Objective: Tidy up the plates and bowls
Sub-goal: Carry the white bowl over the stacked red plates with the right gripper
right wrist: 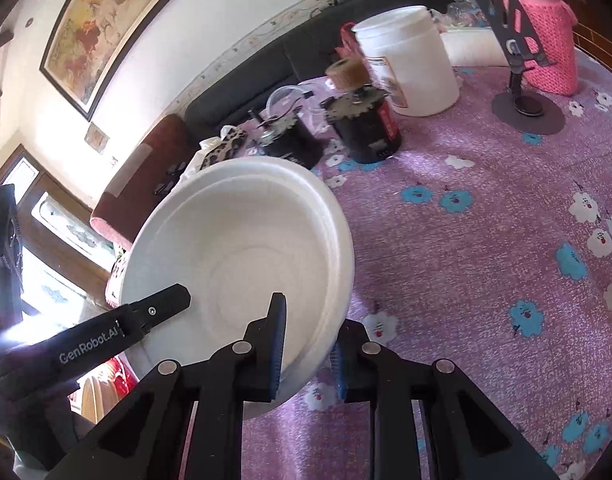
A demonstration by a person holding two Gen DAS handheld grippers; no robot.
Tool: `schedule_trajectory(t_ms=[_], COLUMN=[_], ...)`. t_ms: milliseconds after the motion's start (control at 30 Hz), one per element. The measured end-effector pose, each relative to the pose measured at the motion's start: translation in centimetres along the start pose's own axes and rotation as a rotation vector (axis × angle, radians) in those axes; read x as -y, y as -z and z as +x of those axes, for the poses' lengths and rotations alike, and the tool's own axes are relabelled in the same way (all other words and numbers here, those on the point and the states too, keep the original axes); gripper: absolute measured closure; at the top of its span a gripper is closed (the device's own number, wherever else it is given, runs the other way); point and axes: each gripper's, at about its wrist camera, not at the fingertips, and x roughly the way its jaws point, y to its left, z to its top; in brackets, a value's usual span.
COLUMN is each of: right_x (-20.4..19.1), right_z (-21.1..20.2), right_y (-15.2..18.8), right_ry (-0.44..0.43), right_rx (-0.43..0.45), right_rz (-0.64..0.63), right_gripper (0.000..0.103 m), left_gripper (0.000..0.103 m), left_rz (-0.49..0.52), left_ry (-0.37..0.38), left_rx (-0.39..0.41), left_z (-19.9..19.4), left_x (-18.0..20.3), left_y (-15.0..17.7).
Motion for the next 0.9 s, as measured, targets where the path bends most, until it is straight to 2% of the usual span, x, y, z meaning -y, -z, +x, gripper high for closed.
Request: schedule_trajectory(t_ms=[500,900], right_x=[-5.3,-8.7], right_z=[-1.6,-5.9], right_y=[2.1,5.7], right_ry=[-0.067,-0.093], right_rx=[0.006,0.027], right_rz=[-0.136,-0.182], right_gripper=[0.081,0.081], left_gripper=[0.091,0.091], left_rz=[-0.052,-0.078], left_ry=[-0.053,-0.033], left_rx=[0.092,0.164], left_z=[-5.9,-10.9], left_x=[-4.1,-6.1], left_y=[3.7,7.6])
